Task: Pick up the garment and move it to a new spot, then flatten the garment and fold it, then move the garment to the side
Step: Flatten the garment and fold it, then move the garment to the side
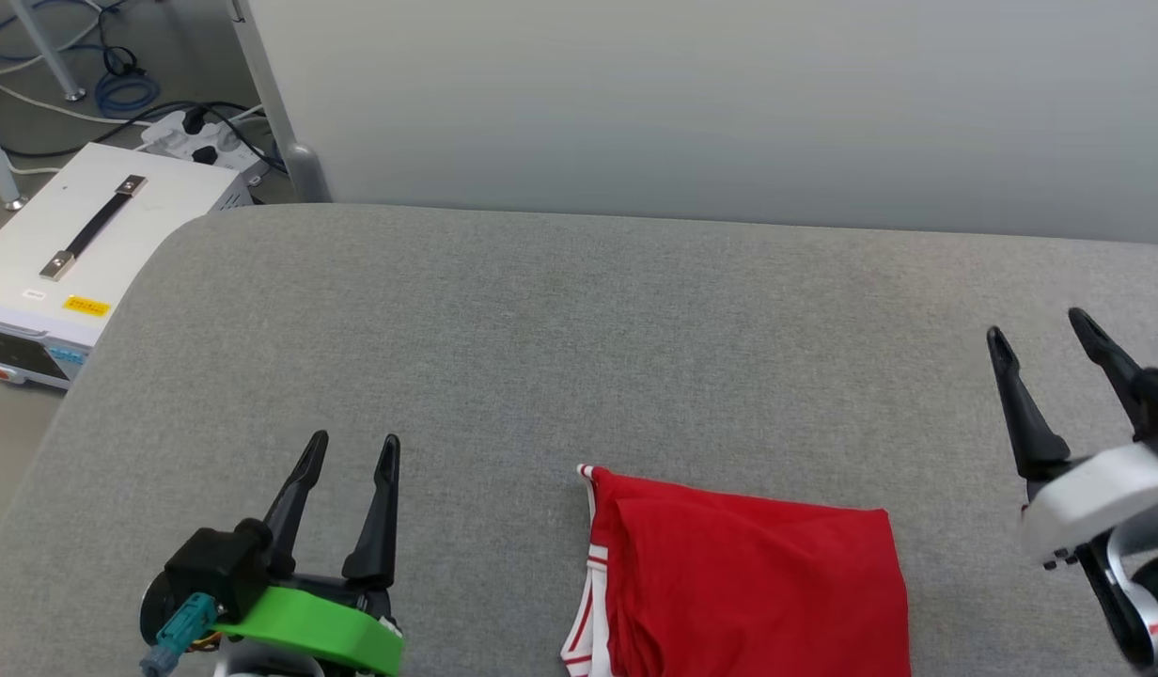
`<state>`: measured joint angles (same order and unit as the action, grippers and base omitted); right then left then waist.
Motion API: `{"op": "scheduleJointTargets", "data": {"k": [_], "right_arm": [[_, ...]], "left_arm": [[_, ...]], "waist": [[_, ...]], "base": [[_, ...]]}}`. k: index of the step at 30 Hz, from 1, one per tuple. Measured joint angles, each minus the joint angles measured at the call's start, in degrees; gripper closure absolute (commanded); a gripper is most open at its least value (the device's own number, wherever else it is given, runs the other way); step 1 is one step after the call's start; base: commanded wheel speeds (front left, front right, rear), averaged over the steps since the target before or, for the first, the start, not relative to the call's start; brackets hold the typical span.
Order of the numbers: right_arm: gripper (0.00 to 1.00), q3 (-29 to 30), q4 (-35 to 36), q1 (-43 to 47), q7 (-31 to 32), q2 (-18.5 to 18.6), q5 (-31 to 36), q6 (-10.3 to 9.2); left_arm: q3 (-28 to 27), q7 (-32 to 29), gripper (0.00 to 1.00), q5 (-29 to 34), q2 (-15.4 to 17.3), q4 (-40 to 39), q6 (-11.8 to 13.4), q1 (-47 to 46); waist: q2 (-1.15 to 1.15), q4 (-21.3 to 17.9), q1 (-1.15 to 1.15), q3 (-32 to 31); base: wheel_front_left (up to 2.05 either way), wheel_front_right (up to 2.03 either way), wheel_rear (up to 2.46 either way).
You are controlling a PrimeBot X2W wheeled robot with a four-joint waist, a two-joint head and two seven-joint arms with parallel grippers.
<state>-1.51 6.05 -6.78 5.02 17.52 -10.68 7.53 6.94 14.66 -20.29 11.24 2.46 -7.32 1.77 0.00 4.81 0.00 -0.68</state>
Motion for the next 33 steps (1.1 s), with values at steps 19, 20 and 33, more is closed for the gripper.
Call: {"op": "scheduleJointTargets", "data": {"k": [19,20,33], "right_arm": [[0.0,6.49,7.28,15.62,-9.9,-10.43,3.52,0.0],[0.0,6.46,7.15,15.62,-9.9,-10.43,3.52,0.0],[0.0,5.64,7.3,15.62,-8.76,-10.17,3.38,0.0]], "left_arm": [[0.54,0.01,0.0,1.31,-1.8,-1.56,0.0,0.27],[0.51,0.0,0.0,1.37,-1.83,-1.59,0.0,0.27],[0.78,0.0,0.0,1.66,-1.86,-1.71,0.0,0.57]], "waist": [[0.0,-0.86,0.0,0.22],[0.0,-0.84,0.0,0.19],[0.0,-0.41,0.0,0.06]], "base": [[0.0,0.0,0.0],[0.0,0.0,0.0],[0.0,0.0,0.0]]}}
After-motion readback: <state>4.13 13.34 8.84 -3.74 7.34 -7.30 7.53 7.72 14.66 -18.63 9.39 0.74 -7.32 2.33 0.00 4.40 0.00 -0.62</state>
